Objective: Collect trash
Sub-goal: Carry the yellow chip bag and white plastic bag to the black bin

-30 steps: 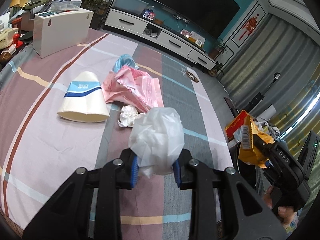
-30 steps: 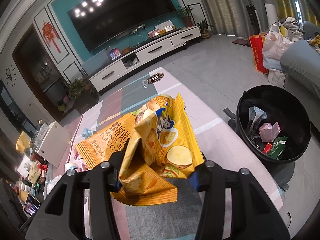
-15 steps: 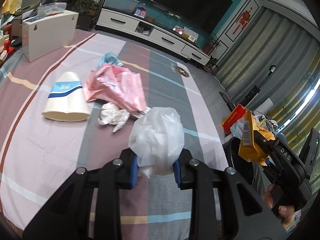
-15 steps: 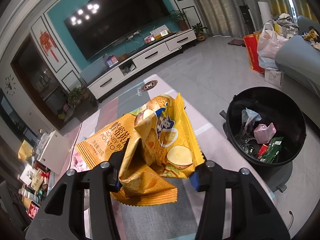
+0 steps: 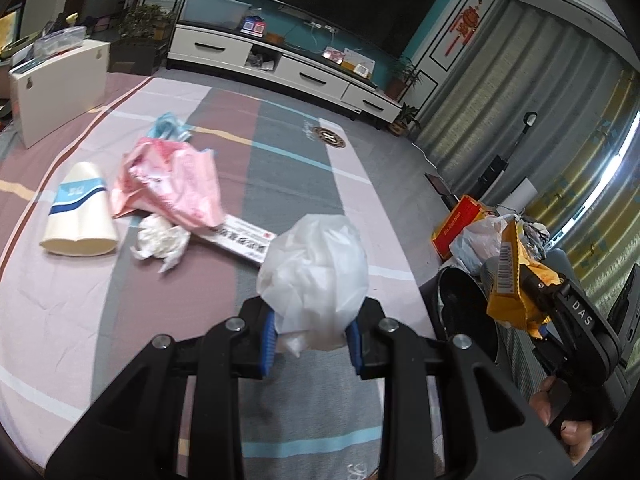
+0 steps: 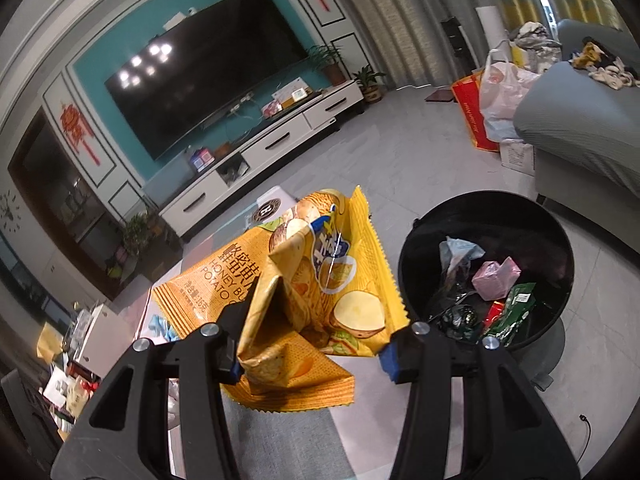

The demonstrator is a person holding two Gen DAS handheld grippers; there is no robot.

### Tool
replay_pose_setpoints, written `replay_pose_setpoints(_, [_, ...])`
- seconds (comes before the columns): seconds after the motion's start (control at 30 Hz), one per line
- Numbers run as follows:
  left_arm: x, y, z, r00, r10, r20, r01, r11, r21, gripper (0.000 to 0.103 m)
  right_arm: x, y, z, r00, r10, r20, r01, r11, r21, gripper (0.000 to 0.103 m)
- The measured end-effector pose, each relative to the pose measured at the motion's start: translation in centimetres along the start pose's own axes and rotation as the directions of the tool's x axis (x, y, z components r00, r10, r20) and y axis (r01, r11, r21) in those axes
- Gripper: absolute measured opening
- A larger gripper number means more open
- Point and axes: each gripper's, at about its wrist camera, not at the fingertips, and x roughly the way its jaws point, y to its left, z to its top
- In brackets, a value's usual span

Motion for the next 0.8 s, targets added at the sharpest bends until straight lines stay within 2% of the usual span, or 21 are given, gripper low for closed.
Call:
replay_pose_setpoints(0.27, [1.2,-4.6,-0.1,1.000,-0.015,0.002,0.014,0.996,0.083,0.029,-1.1,-2.7,1.2,0.998,-0.030,0.047,0.027,0.998,0.057,0.050])
replay_pose_setpoints(0.37, [1.5,-5.9,-0.3,1.000,-0.025,0.001,0.025,0.994,0.109,0.029,-1.6,-3.6,1.6,0.995,-0.064,0.073,0.059,0.996,0.062,0.050])
replay_pose_setpoints(0.63, [3.3,-9.7,-0.9,0.998,-0.059,-0.035,0.064,0.983,0.171,0.029,-2.2,-6.2,2.0,0.983,-0.114,0.146,0.102,0.991,0.091,0.050])
replay_pose_setpoints(0.8, [4.8,-12.2,-1.5,0.992,-0.103,-0.071,0.116,0.973,0.200,0.029,-1.6,-9.4,2.0,0.976,-0.165,0.144,0.140,0.976,0.166,0.050])
